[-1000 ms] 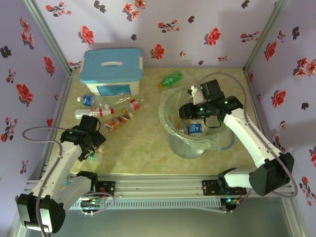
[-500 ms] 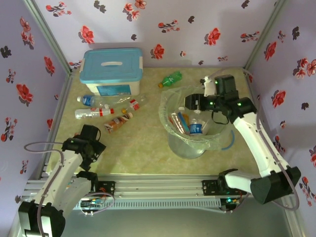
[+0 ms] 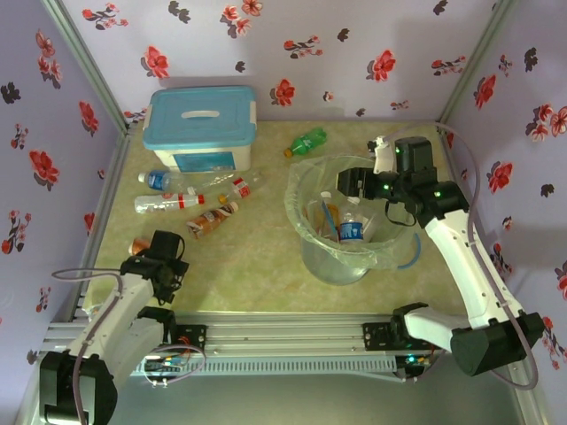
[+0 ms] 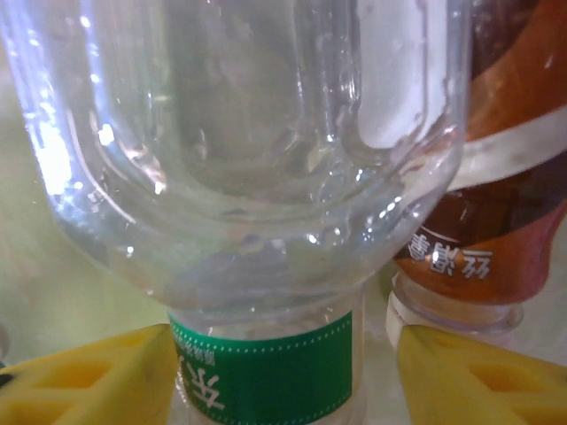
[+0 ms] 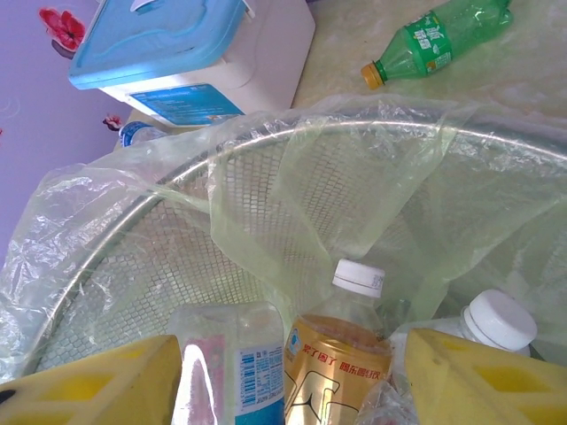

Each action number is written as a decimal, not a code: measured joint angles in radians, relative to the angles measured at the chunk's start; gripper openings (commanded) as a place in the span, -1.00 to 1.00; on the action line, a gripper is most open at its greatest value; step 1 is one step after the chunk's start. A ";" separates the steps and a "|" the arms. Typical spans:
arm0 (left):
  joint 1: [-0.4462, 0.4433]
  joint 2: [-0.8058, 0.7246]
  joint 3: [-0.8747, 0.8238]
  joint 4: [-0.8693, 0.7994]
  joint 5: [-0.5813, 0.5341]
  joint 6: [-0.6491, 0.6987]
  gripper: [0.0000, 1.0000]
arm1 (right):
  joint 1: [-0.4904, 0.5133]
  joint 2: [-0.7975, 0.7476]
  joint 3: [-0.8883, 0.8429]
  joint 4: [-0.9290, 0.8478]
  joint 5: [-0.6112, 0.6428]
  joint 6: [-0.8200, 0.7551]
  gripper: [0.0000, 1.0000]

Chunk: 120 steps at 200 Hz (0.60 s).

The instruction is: Put the plastic bottles in the bin

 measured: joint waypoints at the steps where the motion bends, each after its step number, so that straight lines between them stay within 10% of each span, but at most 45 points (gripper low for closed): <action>1: 0.000 0.000 -0.001 0.002 -0.001 0.002 0.18 | 0.000 0.000 0.000 0.000 0.000 0.000 0.35; 120: 0.000 -0.174 -0.027 -0.086 -0.086 -0.029 -0.28 | 0.000 0.006 0.017 -0.014 -0.006 0.028 0.35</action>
